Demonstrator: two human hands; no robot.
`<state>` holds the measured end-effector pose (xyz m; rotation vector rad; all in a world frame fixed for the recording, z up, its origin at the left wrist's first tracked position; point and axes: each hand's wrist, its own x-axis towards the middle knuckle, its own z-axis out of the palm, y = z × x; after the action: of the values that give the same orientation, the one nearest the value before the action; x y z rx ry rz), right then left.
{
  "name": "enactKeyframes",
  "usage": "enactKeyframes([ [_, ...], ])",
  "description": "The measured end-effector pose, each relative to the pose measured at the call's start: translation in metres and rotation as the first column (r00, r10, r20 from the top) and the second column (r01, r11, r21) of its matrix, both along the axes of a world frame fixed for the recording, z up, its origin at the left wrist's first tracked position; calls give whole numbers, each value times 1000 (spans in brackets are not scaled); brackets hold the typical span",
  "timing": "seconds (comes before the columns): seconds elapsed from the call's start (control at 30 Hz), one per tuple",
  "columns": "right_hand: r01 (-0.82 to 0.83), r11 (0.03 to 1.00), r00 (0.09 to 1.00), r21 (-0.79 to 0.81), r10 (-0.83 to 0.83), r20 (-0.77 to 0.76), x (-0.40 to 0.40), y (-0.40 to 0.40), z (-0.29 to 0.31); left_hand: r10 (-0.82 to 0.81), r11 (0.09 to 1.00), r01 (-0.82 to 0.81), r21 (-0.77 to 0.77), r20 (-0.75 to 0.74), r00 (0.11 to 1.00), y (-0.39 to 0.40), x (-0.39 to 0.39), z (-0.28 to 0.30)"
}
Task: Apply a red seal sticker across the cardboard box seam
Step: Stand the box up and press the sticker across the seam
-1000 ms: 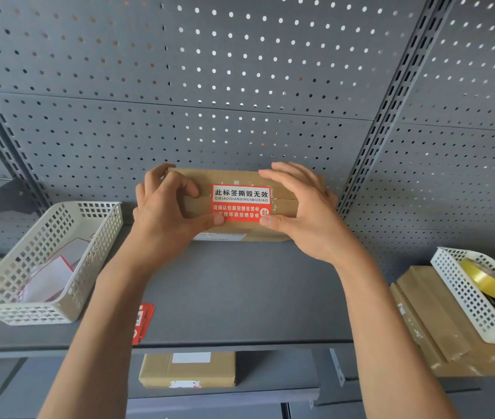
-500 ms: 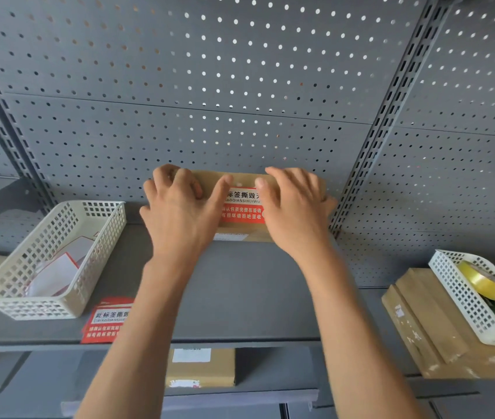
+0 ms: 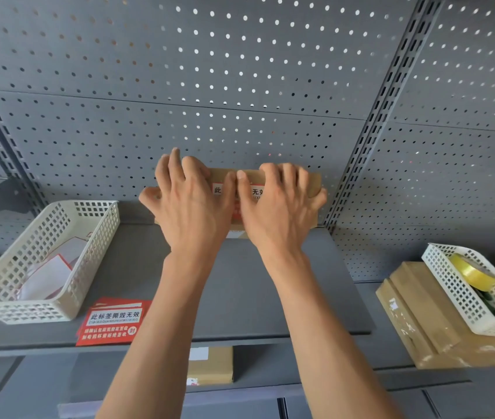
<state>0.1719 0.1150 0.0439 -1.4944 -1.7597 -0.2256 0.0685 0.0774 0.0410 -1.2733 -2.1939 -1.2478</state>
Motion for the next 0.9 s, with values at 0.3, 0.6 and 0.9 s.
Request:
enactKeyframes([
  [0.3,-12,1000,999,28,13,-29,0,2,-3,34,999,-33,21,-43,999,0,2,1],
  [0.6,-49,998,995,41,52,-85,6,4,-4,4,1000,-3,10,-49,999,-2,-2,-1],
  [0.9,-92,991,970,100,112,-214,9,6,-6,-46,999,46,17,-12,999,-8,-7,1],
])
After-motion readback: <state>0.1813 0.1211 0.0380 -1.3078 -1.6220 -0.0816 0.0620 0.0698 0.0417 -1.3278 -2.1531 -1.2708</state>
